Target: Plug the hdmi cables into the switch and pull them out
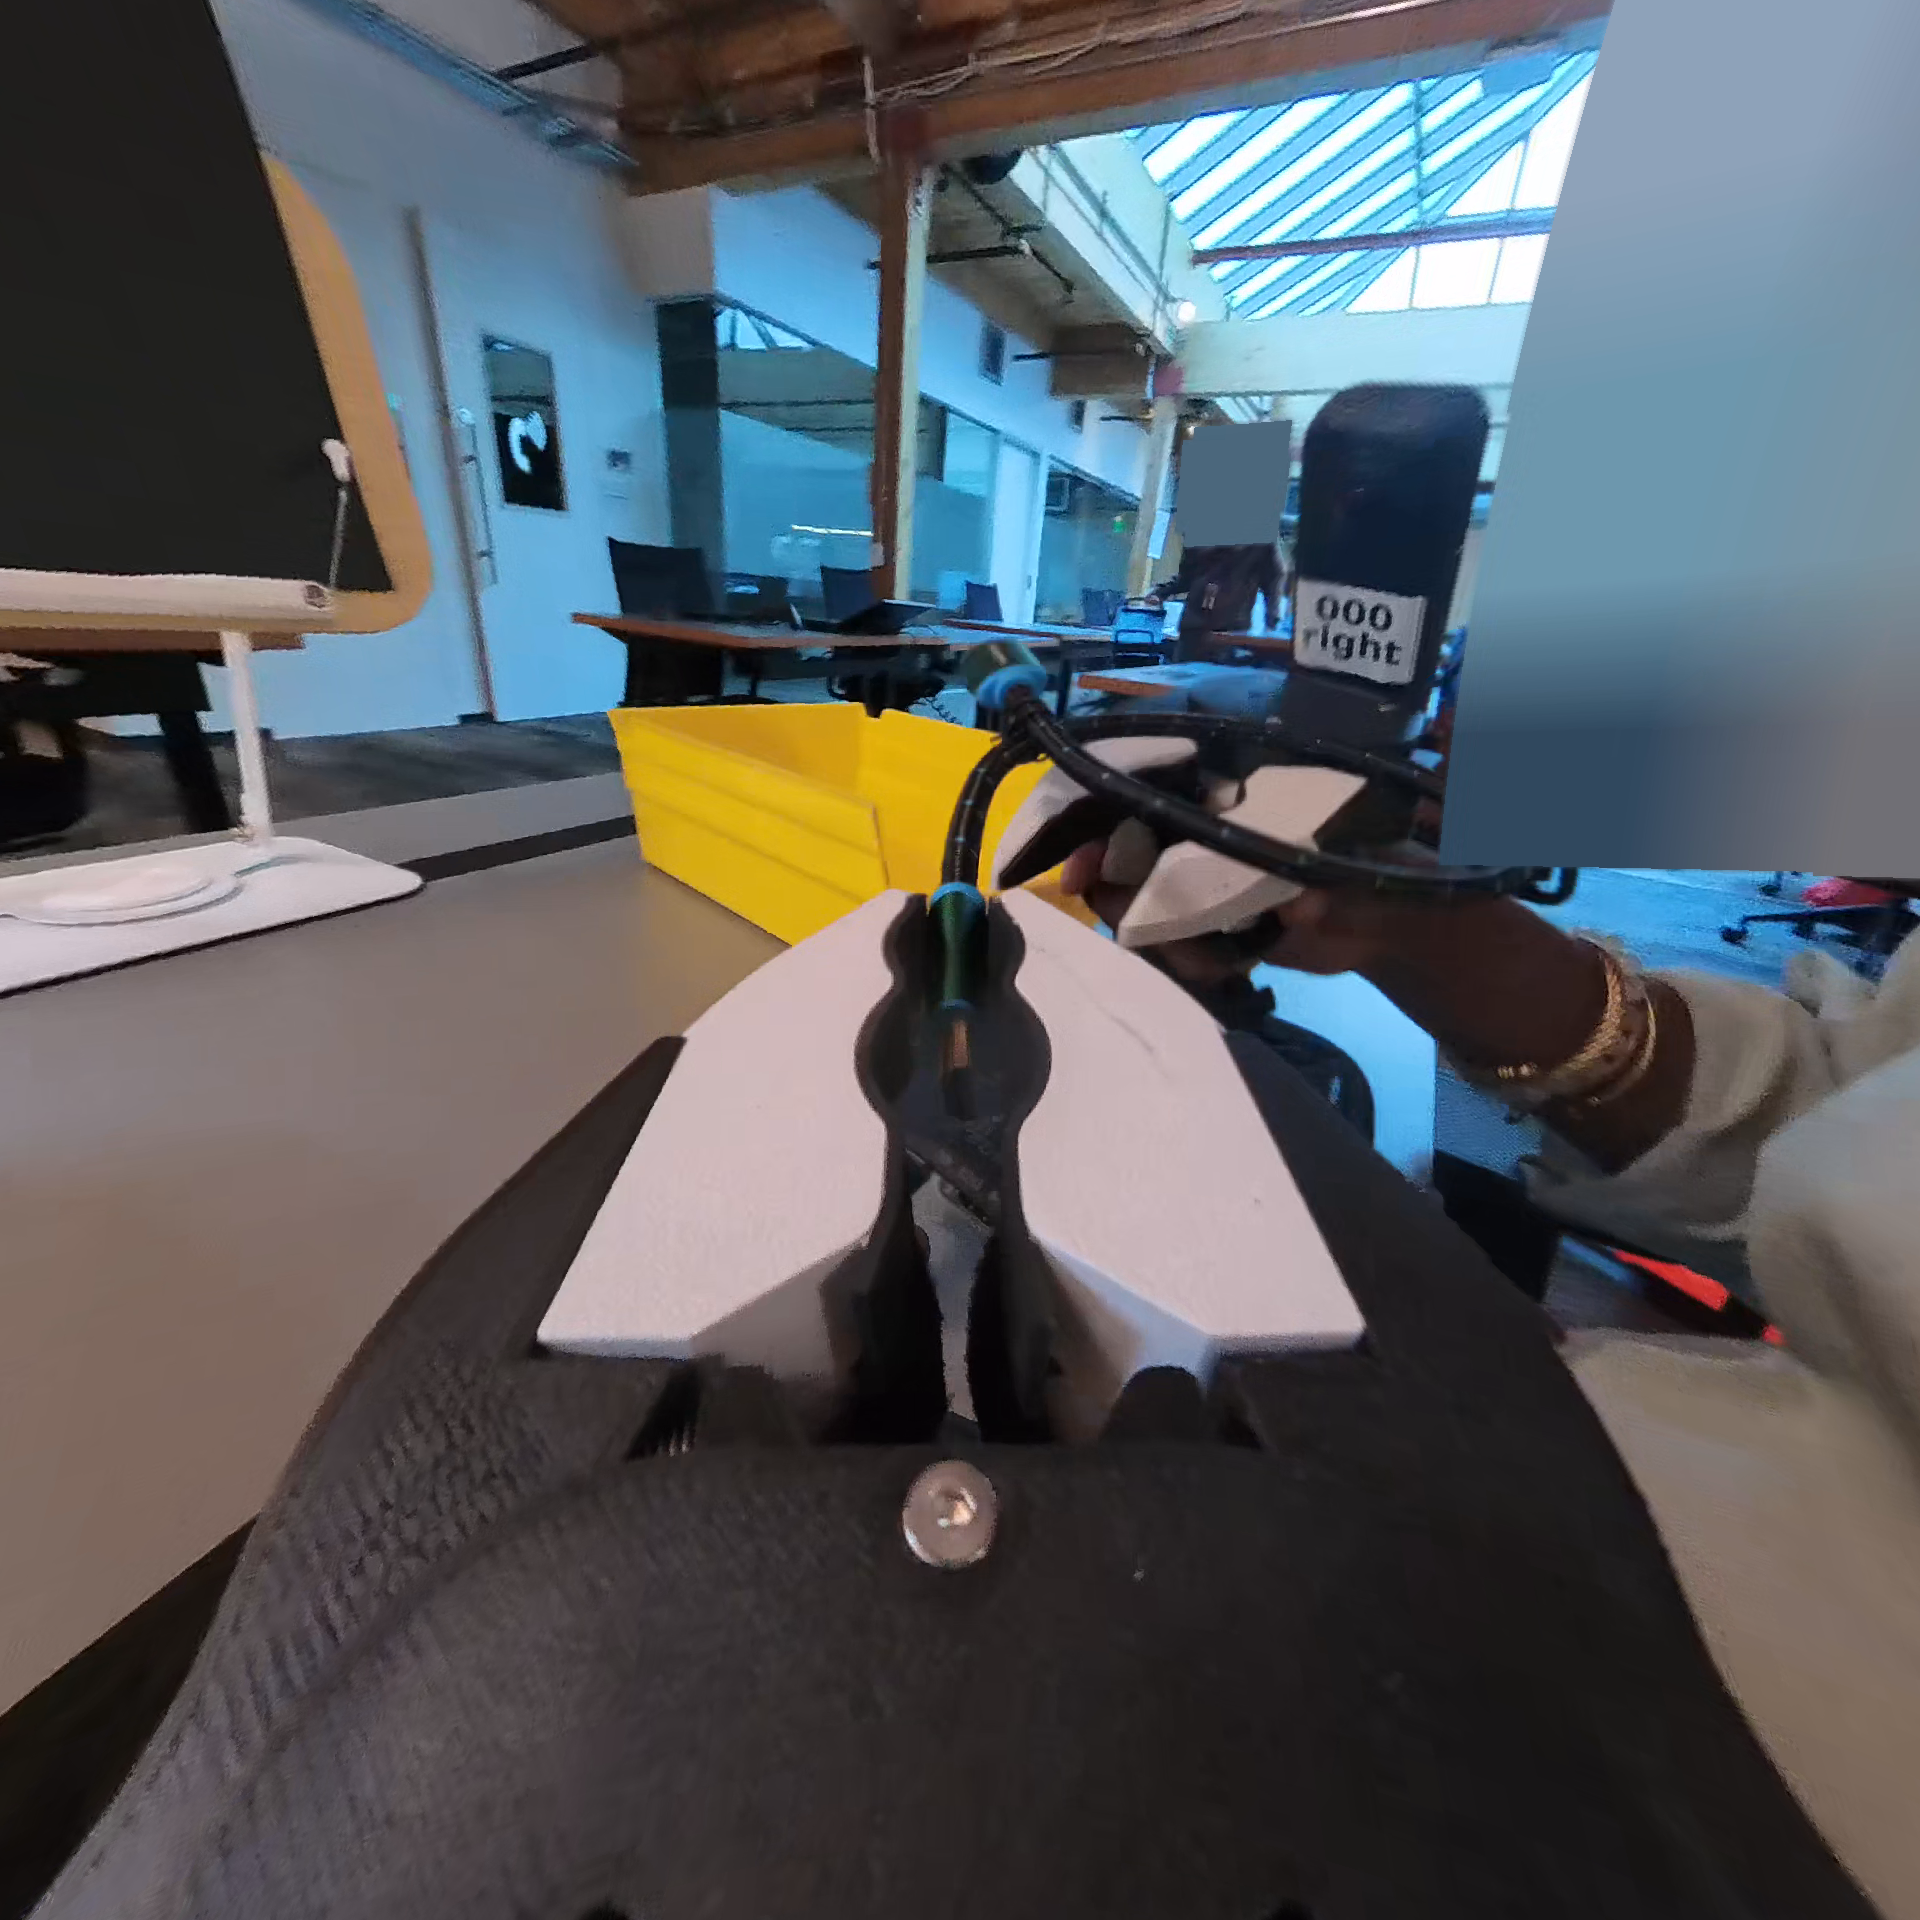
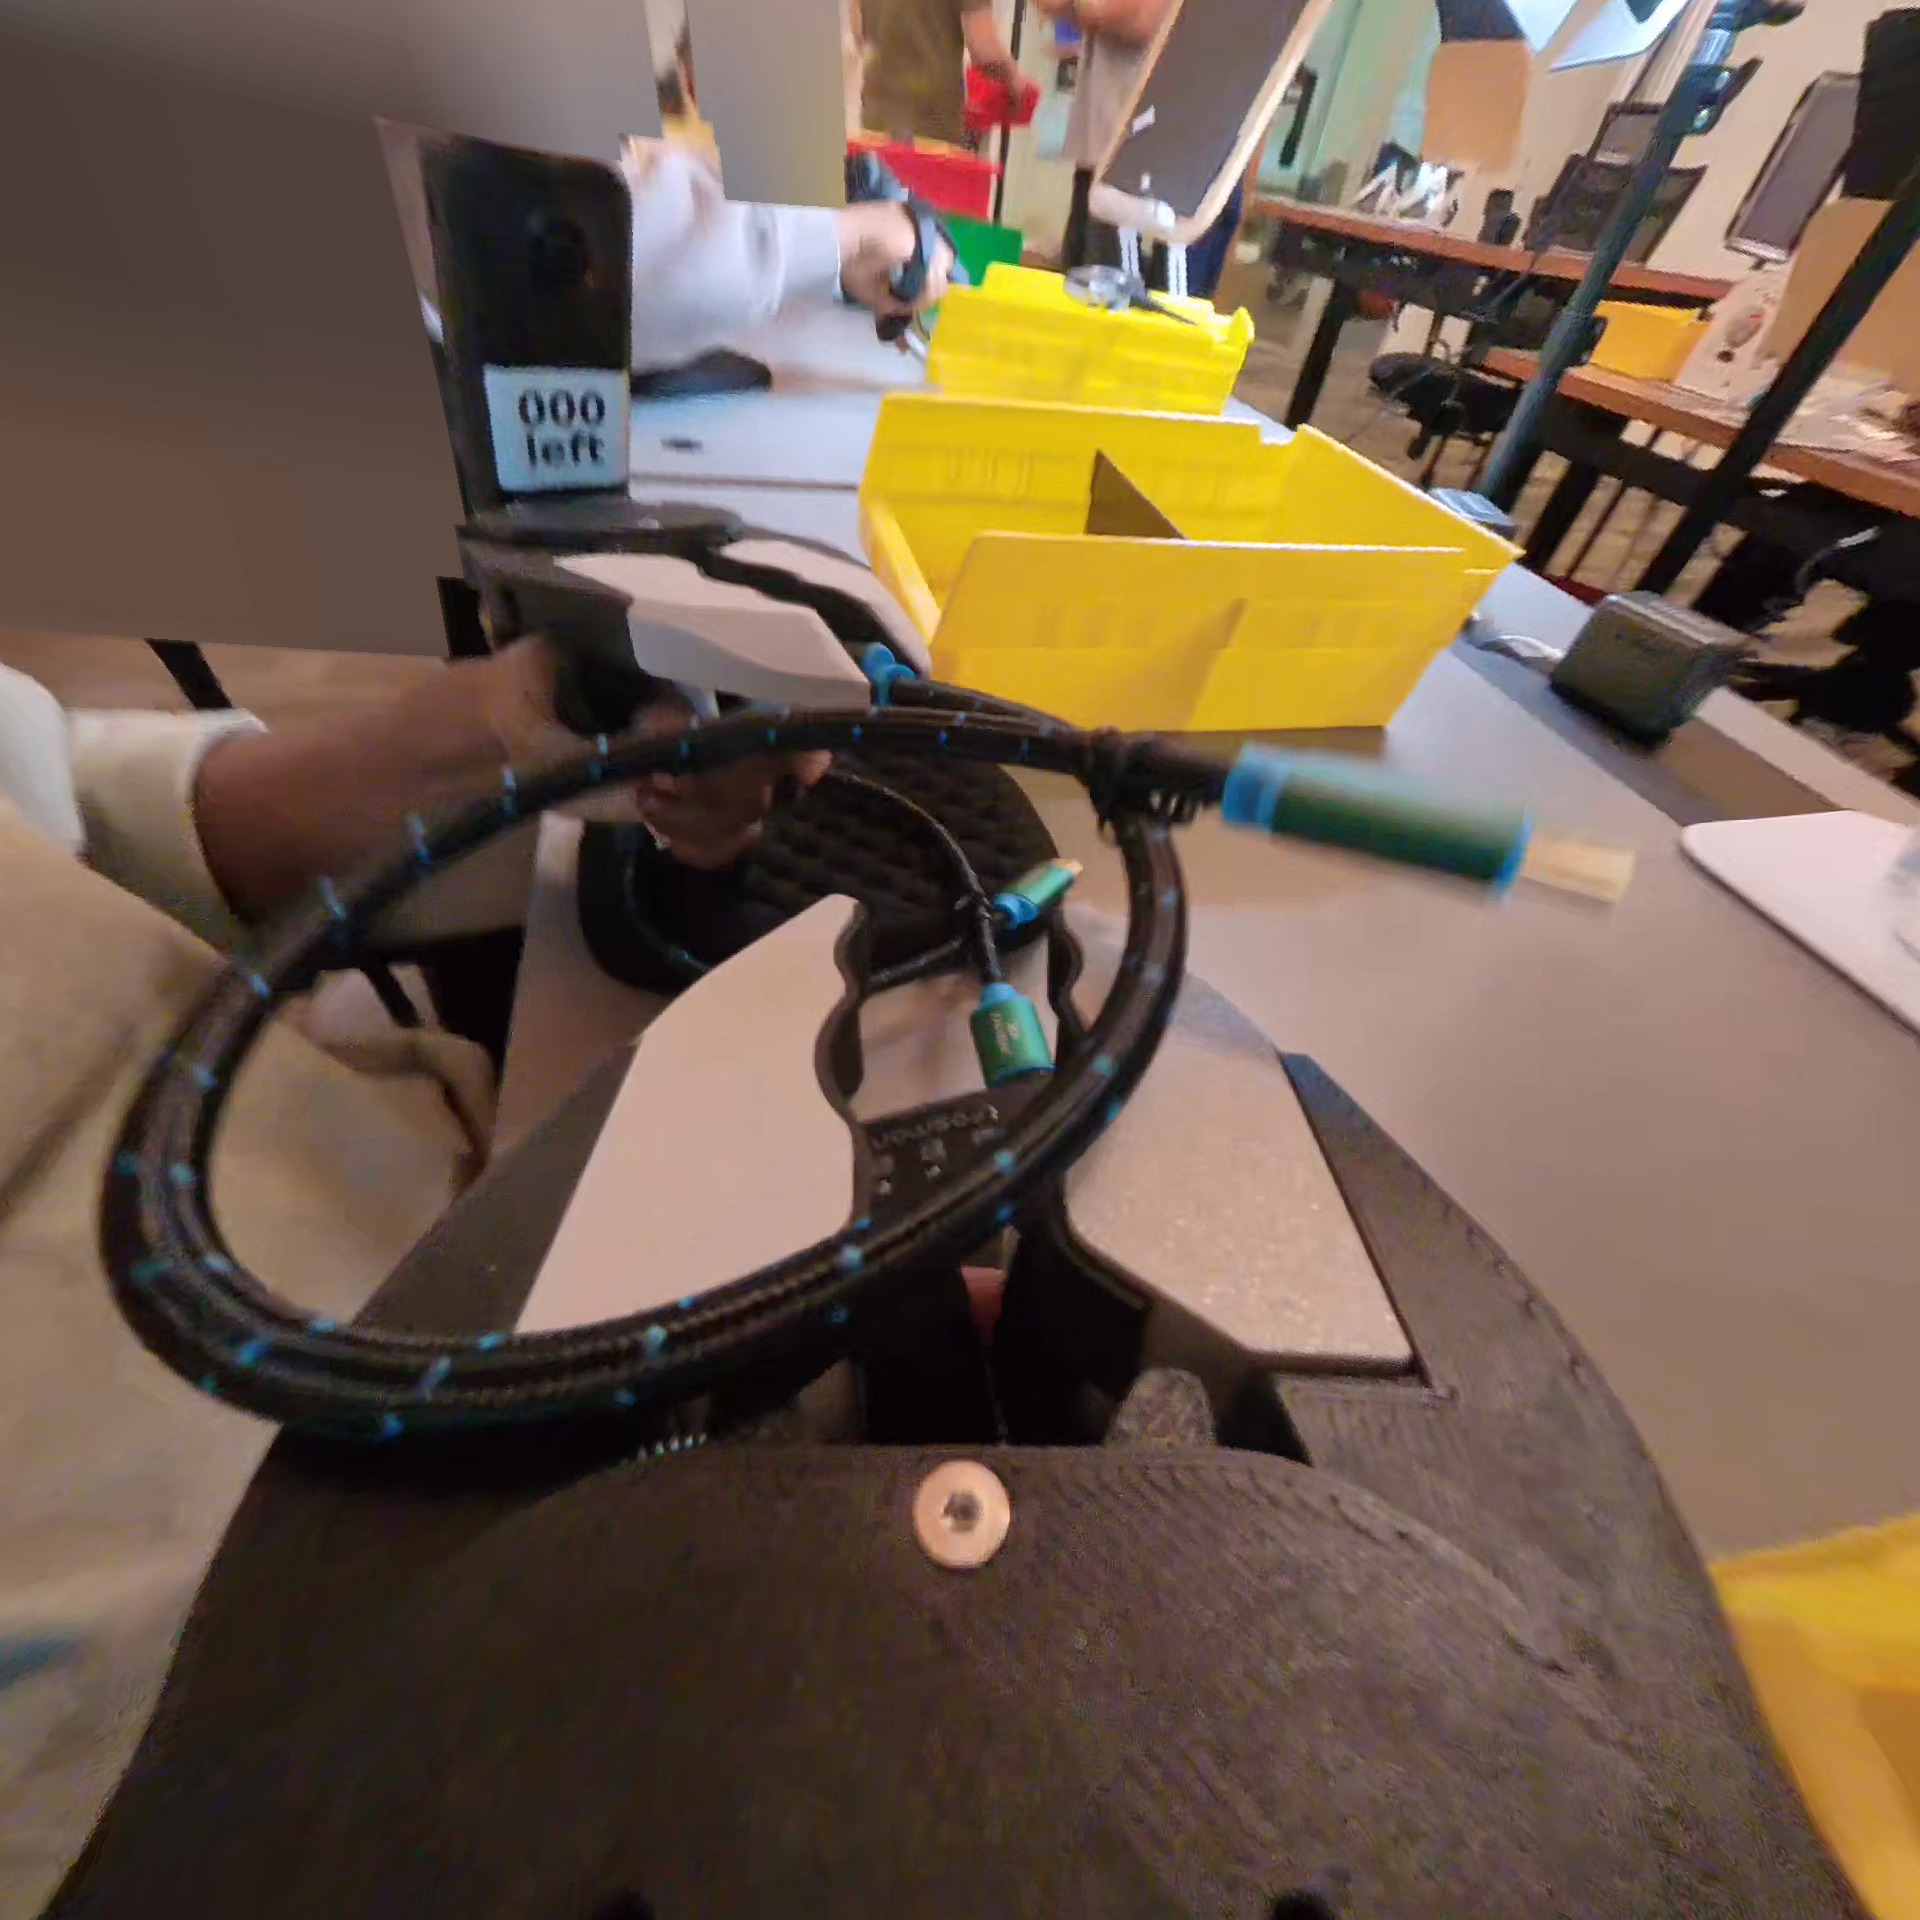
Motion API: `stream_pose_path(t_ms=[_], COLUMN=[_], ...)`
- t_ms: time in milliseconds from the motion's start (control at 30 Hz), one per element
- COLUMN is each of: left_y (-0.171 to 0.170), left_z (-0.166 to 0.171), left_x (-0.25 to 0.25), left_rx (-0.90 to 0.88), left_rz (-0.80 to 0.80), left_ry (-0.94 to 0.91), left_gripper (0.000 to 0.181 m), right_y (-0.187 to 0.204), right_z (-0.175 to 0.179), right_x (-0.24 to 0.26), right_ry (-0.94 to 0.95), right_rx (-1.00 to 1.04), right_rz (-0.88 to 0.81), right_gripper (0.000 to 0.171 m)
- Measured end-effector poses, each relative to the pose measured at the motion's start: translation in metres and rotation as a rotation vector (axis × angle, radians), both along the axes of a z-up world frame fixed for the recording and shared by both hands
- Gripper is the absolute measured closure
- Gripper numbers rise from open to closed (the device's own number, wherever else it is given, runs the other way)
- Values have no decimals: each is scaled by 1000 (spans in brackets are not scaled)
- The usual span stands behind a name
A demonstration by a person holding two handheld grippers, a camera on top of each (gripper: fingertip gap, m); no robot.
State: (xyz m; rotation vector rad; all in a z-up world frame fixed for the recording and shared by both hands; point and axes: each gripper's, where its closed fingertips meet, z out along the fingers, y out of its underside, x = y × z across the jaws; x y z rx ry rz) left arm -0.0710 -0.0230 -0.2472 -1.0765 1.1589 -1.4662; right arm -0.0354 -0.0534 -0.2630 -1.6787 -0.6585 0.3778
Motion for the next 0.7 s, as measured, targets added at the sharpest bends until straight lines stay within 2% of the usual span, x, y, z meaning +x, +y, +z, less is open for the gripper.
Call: stream_pose_path(t_ms=[67, 133, 200, 267, 300, 333, 467, 600, 700], left_y=[-2, -9, -15, -19, -18, -18, -26, -37, -46], left_z=[5, 3, 1, 2, 0, -2, -8, -15, -22], left_x=[-1, 1, 4, 8, 10, 11, 10, 4, 8], left_rx=[15, 85, 176, 263, 293, 322, 328, 262, 255], left_rz=[14, 13, 40, 86, 117, 132, 55, -87, -111], left_ry=[-39, -31, -26, -40, -28, -21, 4, 123, 201], left_gripper=[170, 170, 170, 170, 170, 170, 170, 155, 156], right_y=[4, 12, 16, 20, 19, 19, 9, -2, -7], right_z=[4, 15, 30, 35, 38, 40, 38, 27, 18], right_x=[-8, -11, -14, -15, -18, -20, -32, -37, -42], right_ry=[148, 312, 435, 450, 448, 445, 302, 117, -35], right_rx=[-13, 2, 38, 60, 81, 94, 85, -58, -150], right_rz=[28, 21, 44, 35, 54, 58, 148, 250, 295], right_gripper=[126, 124, 131, 144, 159, 163, 164, 165, 165])
